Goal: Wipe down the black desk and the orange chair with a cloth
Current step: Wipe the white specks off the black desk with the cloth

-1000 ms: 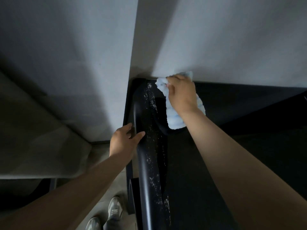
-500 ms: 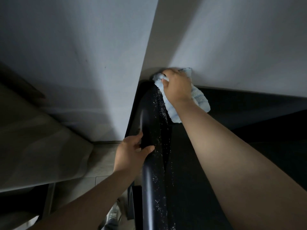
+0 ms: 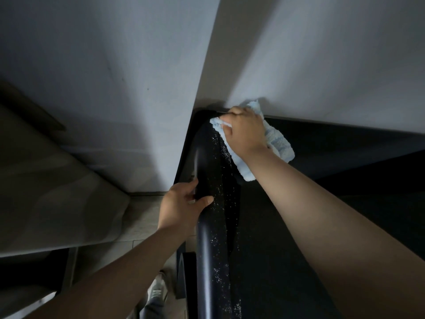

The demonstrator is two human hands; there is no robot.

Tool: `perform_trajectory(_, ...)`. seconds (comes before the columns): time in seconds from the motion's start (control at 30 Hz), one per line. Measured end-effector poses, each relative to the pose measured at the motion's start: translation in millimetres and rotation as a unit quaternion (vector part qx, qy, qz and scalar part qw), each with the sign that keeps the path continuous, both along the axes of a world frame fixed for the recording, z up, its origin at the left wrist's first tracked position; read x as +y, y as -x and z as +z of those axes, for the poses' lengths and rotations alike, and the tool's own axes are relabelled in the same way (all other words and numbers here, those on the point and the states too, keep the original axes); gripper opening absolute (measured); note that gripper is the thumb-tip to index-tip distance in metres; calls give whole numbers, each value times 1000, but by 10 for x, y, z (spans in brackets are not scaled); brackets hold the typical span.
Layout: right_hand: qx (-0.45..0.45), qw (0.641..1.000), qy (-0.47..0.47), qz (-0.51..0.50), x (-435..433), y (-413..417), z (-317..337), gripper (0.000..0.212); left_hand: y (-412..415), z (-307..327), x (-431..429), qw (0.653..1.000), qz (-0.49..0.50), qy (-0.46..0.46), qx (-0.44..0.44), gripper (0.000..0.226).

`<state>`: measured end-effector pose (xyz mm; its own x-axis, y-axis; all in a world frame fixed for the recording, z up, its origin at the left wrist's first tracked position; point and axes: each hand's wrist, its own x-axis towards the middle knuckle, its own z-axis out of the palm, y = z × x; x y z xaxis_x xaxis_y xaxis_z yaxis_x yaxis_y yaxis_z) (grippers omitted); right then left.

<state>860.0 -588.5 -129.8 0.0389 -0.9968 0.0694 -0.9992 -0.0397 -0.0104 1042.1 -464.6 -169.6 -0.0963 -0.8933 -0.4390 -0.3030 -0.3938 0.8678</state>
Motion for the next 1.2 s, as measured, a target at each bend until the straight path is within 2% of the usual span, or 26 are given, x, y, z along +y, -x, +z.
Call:
perform_trajectory(0.63, -12, 999, -44, 1, 732, -67, 24, 28, 18, 50, -5, 1000, 1, -16, 1, 65)
perform_trajectory(1.2, -56, 998, -16, -26, 1442, -215, 42, 28, 15, 66, -47, 999, -23, 27, -37, 61)
